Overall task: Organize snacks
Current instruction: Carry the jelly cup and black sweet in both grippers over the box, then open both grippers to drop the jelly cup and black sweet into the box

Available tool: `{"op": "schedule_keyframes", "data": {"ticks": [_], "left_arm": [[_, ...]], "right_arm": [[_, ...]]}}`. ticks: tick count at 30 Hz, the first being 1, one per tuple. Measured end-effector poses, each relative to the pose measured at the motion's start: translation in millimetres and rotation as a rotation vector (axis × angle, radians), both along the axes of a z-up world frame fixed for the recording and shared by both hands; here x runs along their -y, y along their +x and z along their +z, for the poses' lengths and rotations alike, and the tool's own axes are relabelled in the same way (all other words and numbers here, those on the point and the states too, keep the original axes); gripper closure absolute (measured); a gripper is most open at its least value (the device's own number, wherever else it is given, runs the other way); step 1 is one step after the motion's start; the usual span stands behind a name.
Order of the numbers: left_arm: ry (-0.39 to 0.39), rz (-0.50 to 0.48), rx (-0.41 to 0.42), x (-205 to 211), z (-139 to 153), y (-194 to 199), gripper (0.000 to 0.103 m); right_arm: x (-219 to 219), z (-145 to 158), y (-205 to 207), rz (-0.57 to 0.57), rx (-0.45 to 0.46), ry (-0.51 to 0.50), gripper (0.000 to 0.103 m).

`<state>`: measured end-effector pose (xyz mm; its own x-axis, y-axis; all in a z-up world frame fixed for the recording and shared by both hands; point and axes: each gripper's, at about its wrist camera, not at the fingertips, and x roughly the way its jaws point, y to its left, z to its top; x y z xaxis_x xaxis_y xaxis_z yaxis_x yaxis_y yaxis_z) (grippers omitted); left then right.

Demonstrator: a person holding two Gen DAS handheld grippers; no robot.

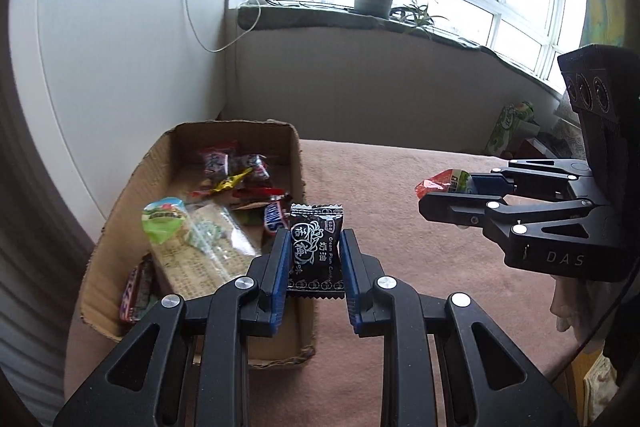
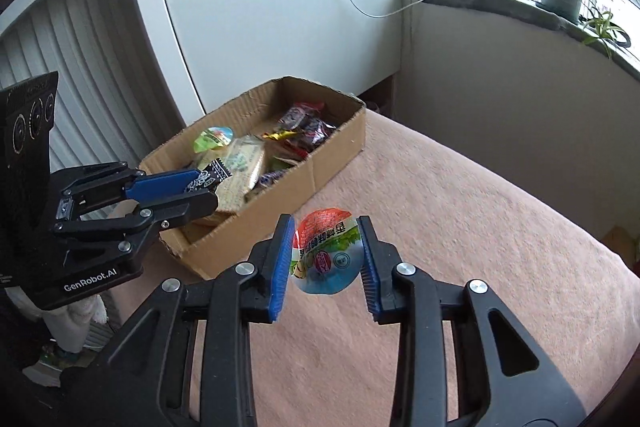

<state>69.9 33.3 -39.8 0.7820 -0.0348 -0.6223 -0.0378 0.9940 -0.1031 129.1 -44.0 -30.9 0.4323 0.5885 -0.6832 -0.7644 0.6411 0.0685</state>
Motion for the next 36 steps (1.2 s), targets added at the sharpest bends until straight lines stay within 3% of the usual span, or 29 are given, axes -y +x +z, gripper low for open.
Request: {"op": "schedule_keyframes", "data": {"ticks": [11, 14, 17, 19, 20, 27, 32, 36], "left_arm": [[0.003, 0.128, -0.019, -53.6, -5.5, -13.8, 0.080], [0.004, 0.146, -0.023, -60.8, -6.9, -14.2, 0.080], [0.002, 0.168, -0.020, -65.8, -6.5, -17.1, 0.077], [-0.002, 0.185, -0.014, -68.0, -5.5, -19.0, 0.052], [-0.002, 0.189, -0.009, -68.3, -4.7, -19.8, 0.049], [-0.006, 0.196, 0.007, -62.5, 4.2, -24.9, 0.048], [-0.020, 0.198, 0.023, -52.4, 13.0, -35.2, 0.048], [-0.017, 0.203, 0.039, -41.0, 19.5, -46.7, 0.042]], "right_arm": [[-90.3, -2.4, 0.1, 0.131, 0.003, -0.023, 0.070], [-102.7, -3.9, 4.5, 0.134, 0.009, -0.031, 0.065], [-104.9, -1.1, 9.3, 0.121, 0.002, -0.014, 0.055], [-103.2, 1.4, 11.7, 0.113, 0.000, -0.002, 0.050], [-101.5, 3.1, 12.0, 0.112, 0.000, 0.005, 0.050], [-83.2, 10.6, 6.1, 0.085, 0.006, 0.026, 0.049], [-62.9, 15.9, -9.7, 0.062, 0.049, 0.026, 0.031], [-46.6, 18.9, -20.8, 0.041, 0.070, 0.030, 0.031]]}}
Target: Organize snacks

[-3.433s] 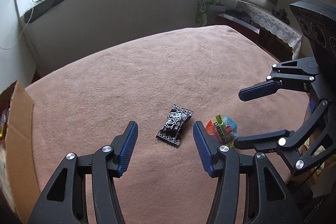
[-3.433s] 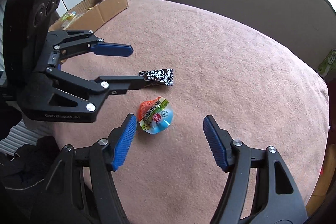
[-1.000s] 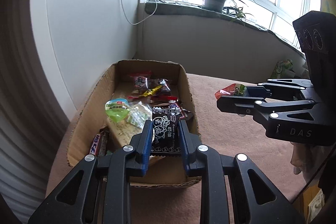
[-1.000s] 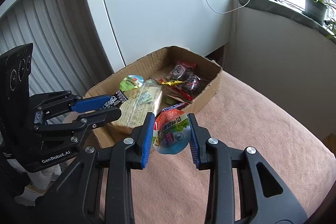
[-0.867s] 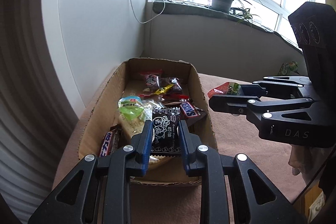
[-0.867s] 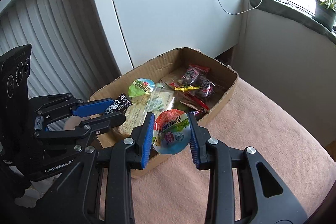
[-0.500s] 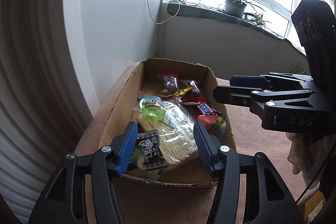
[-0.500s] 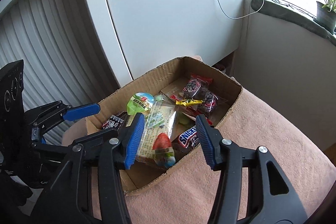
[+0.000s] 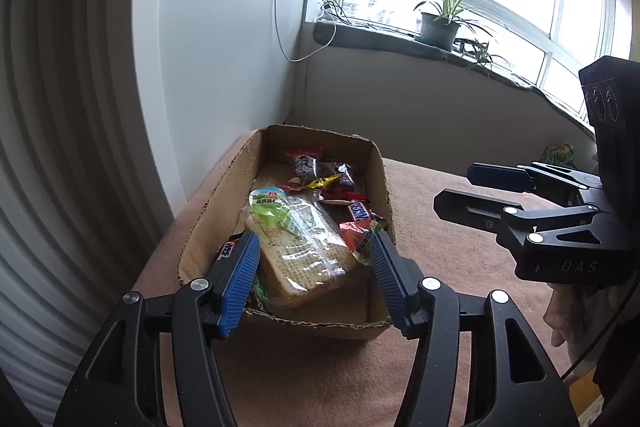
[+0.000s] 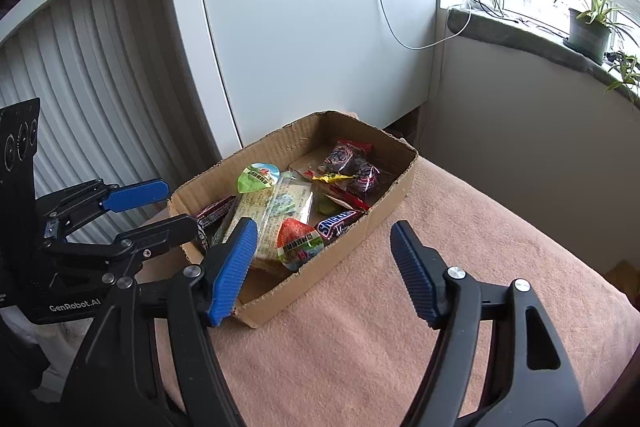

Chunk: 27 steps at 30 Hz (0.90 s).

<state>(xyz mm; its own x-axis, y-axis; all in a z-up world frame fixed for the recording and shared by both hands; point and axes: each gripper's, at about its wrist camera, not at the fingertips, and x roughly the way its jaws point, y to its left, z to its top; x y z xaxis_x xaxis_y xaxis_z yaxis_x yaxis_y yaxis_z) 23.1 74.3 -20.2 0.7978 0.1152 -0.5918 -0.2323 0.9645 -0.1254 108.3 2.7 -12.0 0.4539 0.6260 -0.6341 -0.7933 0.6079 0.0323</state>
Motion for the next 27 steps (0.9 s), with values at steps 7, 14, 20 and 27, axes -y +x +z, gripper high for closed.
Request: {"op": "schedule_keyframes", "data": {"ticks": [7, 14, 20, 27], "left_arm": [[0.026, 0.024, 0.039, 17.1, 15.2, -20.3, 0.036], [0.053, 0.056, 0.046, 28.4, 21.8, -32.5, 0.026], [0.059, 0.079, 0.034, 33.1, 20.5, -36.4, 0.022], [0.062, 0.085, 0.038, 37.4, 22.4, -40.7, 0.022]], "right_arm": [[27.5, 4.9, -15.9, -0.059, 0.034, 0.024, 0.017], [51.6, 5.7, -27.1, -0.129, 0.069, 0.030, 0.001], [69.4, 0.3, -27.1, -0.191, 0.070, 0.018, 0.001], [80.1, -3.0, -27.6, -0.212, 0.065, 0.015, 0.001]]}}
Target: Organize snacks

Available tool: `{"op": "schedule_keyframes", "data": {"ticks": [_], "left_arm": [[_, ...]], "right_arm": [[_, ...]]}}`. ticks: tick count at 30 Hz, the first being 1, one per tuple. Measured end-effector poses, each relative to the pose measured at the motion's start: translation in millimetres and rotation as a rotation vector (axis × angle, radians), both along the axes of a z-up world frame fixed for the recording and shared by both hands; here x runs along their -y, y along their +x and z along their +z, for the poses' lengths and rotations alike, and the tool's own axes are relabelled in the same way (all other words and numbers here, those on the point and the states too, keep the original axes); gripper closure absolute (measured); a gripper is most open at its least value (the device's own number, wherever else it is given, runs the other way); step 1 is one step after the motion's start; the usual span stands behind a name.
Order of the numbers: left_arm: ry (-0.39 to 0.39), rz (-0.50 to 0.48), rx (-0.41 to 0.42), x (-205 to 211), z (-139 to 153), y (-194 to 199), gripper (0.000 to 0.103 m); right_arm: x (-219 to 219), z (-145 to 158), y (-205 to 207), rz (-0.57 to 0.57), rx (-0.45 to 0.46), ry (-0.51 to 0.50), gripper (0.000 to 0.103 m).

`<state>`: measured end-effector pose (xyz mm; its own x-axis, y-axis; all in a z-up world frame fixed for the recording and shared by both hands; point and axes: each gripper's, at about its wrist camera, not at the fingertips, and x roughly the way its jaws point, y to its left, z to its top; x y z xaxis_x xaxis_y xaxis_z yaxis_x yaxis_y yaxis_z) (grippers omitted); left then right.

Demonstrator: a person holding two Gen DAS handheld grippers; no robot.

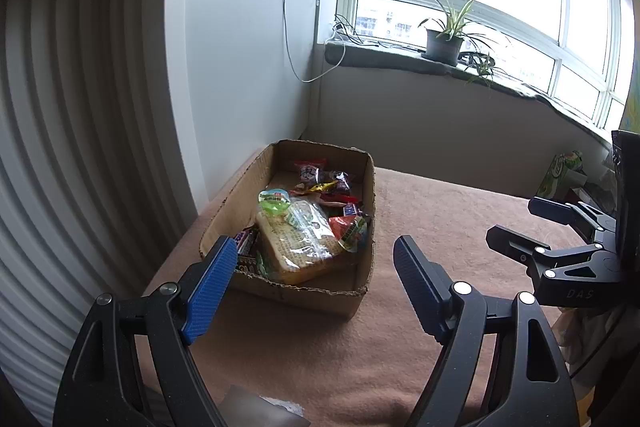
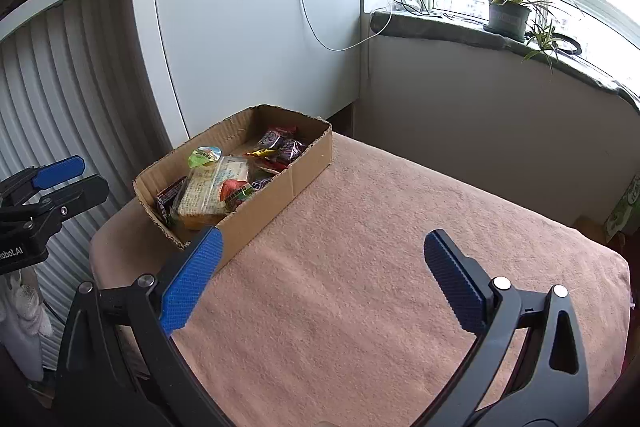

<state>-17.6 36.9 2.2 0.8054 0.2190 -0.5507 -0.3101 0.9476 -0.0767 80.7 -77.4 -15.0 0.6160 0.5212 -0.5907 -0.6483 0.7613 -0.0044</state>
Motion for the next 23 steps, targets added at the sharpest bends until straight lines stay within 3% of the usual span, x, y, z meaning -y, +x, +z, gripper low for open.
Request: {"op": "schedule_keyframes", "data": {"ticks": [23], "left_arm": [[0.029, 0.005, 0.036, 5.6, 3.4, -6.7, 0.022]], "right_arm": [[3.2, -1.3, -4.0, -0.009, 0.006, -0.011, 0.001]]}}
